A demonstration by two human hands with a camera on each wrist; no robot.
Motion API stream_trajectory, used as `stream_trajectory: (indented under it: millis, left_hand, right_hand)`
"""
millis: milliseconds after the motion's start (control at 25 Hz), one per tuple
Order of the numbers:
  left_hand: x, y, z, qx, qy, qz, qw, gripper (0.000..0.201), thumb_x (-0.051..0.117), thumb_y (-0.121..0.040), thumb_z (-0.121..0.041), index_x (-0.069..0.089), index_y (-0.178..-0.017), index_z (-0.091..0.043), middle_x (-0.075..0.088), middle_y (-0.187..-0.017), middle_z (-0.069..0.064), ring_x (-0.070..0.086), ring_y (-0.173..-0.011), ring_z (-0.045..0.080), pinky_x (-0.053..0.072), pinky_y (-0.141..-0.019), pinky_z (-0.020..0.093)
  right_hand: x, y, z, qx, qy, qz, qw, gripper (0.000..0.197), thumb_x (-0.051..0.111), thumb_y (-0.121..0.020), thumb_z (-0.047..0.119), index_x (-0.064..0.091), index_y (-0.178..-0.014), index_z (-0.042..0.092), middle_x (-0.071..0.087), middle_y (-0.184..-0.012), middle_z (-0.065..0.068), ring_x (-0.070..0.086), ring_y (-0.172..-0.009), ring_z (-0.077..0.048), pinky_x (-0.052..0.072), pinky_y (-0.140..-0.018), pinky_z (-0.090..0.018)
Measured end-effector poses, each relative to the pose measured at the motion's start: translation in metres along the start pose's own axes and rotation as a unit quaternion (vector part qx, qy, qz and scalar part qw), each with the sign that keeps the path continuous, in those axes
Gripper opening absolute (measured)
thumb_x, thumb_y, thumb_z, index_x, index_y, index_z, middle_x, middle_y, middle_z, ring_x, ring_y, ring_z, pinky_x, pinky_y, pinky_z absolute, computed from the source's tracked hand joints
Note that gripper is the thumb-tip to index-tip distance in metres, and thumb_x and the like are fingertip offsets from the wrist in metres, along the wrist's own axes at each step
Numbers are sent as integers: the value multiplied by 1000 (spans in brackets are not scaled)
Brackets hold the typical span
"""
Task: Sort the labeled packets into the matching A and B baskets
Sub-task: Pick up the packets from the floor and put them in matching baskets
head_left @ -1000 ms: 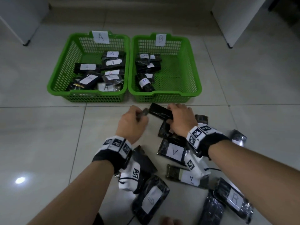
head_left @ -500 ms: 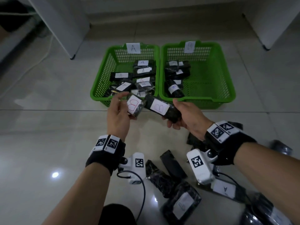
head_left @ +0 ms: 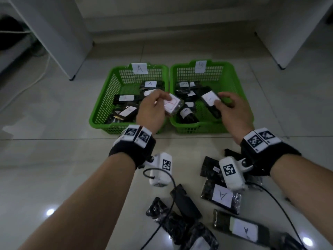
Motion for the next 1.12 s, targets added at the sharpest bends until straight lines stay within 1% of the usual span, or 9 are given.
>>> stream_trajectory:
  millis: [160, 280, 400, 560, 640, 760, 880, 960, 1120]
  left_hand:
    - [74, -14, -6, 27, -166, 138, 976, 26, 44, -102, -16, 66, -116, -20, 54, -133, 6, 56, -115, 21, 43, -95, 25]
    - [107, -2, 4, 43, -283, 221, 932, 36, 47, -101, -25, 57, -135, -17, 46, -144, 10, 48, -129, 27, 40, -103, 30]
    - [105, 10, 10, 53, -319, 195, 926, 46, 47, -101, -27, 46, -145, -17, 28, -160, 12, 25, -148, 28, 27, -118, 39]
    - [100, 40, -2, 96, -325, 154, 928, 52, 47, -98, -23, 41, -149, -17, 13, -165, 9, 5, -154, 25, 10, -124, 47]
    - [101, 61, -7, 101, -319, 164, 928, 49, 49, -97, -21, 44, -146, -16, 19, -164, 9, 10, -153, 26, 14, -124, 46]
    - [109, 103, -18, 165, -280, 151, 934, 30, 55, -91, -14, 62, -121, -14, 51, -139, 6, 46, -129, 25, 42, -107, 43]
    - [143, 143, 7, 131, -304, 298, 895, 37, 54, -88, -8, 61, -123, -15, 51, -139, 2, 49, -128, 22, 42, -107, 38]
    - [155, 152, 30, 104, -336, 358, 865, 41, 57, -86, -12, 60, -127, -16, 52, -139, 3, 51, -127, 26, 43, -107, 41]
    - [152, 144, 50, 106, -389, 353, 844, 54, 65, -85, -16, 50, -137, -18, 47, -134, 4, 52, -118, 29, 47, -98, 47]
  right_hand:
    - [-4, -20, -16, -83, 193, -2, 978, 34, 59, -92, 39, 77, -108, 17, 77, -105, -8, 68, -102, -32, 54, -89, -41]
    - [7, -18, -31, -91, 282, 41, 954, 52, 41, -93, 50, 76, -103, 12, 73, -103, -14, 61, -107, -39, 48, -94, -45]
    - [1, -3, -19, -143, 296, -20, 944, 40, 50, -100, 38, 66, -124, 10, 59, -129, -13, 46, -124, -33, 35, -102, -44]
    - [-10, 51, -5, -242, 248, -62, 936, 28, 57, -89, 23, 62, -113, 11, 56, -118, -9, 48, -112, -28, 36, -92, -40]
    - [-15, 75, -21, -225, 250, -9, 942, 30, 60, -82, 19, 62, -111, 9, 57, -111, -8, 50, -105, -27, 40, -89, -41]
    - [-26, 99, -68, -141, 299, 129, 935, 41, 66, -73, 32, 64, -110, 13, 58, -105, -6, 54, -103, -28, 46, -89, -40]
    - [-32, 112, -99, -82, 316, 232, 916, 56, 80, -68, 48, 68, -115, 22, 56, -113, -3, 54, -111, -25, 44, -91, -31]
    - [-29, 113, -98, -90, 310, 236, 917, 52, 81, -67, 49, 71, -110, 23, 55, -111, -1, 54, -107, -22, 44, -89, -30]
    - [-18, 111, -82, -128, 274, 198, 932, 46, 61, -67, 55, 73, -94, 20, 57, -92, 0, 56, -85, -18, 47, -76, -30]
Point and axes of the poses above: each hand's wrist, its own y-axis away from the middle knuckle, its own x-axis out of the palm, z = x × y, the point moved 8 cm from there along -y, towards the middle knuckle
